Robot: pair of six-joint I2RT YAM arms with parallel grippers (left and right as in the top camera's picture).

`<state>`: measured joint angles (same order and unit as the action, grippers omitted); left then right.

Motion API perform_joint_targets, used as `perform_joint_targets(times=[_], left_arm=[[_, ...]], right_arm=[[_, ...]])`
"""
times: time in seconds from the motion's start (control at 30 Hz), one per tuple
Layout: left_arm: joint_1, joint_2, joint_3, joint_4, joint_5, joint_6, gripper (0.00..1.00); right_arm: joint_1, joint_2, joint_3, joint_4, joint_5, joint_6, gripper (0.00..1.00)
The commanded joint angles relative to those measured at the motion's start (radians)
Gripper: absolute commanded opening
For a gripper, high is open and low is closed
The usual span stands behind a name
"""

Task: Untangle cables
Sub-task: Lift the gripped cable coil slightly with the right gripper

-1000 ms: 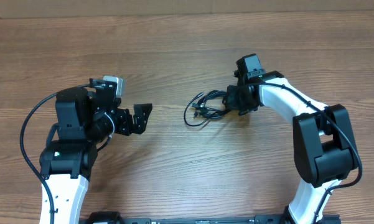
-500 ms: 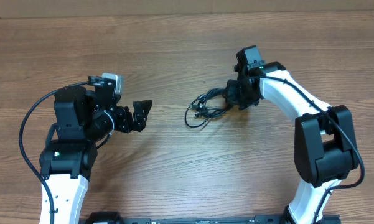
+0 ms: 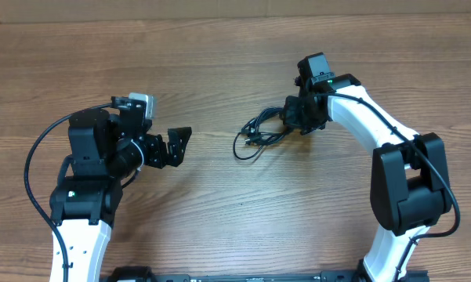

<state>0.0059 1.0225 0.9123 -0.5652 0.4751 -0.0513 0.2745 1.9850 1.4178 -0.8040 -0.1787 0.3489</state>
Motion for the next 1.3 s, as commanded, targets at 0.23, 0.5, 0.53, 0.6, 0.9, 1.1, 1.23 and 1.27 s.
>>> perform_joint_targets(times=[0.23,0.5,0.53,0.6,0.9,1.1,1.23,1.27], left_arm=[[-0.006,0.004,0.024,-0.004,0.015,0.030,1.00],[-0.006,0.004,0.024,-0.003,0.015,0.030,1.00],[-0.006,0.004,0.024,-0.003,0.015,0.030,1.00],[-0.006,0.004,0.024,-0.002,0.015,0.030,1.00],[-0.007,0.004,0.024,-0.003,0.017,0.029,1.00],[-0.008,0.004,0.024,0.002,0.024,0.027,1.00],[-0.023,0.004,0.024,0.024,0.039,0.021,0.98],[-0.028,0.004,0.024,0.032,0.038,0.011,0.98]], right_arm=[[-0.007,-0.014,0.036,0.001,-0.036,0.014,0.04],[-0.007,-0.014,0.038,0.005,-0.051,0.017,0.04],[-0.007,-0.014,0.038,0.005,-0.051,0.017,0.04],[-0.007,-0.014,0.038,0.005,-0.052,0.017,0.04],[-0.008,-0.015,0.038,0.009,-0.058,0.017,0.04],[-0.018,-0.017,0.038,0.012,-0.078,0.017,0.04],[-0.044,-0.024,0.038,0.012,-0.122,0.017,0.04],[-0.051,-0.029,0.038,0.013,-0.131,0.017,0.04]])
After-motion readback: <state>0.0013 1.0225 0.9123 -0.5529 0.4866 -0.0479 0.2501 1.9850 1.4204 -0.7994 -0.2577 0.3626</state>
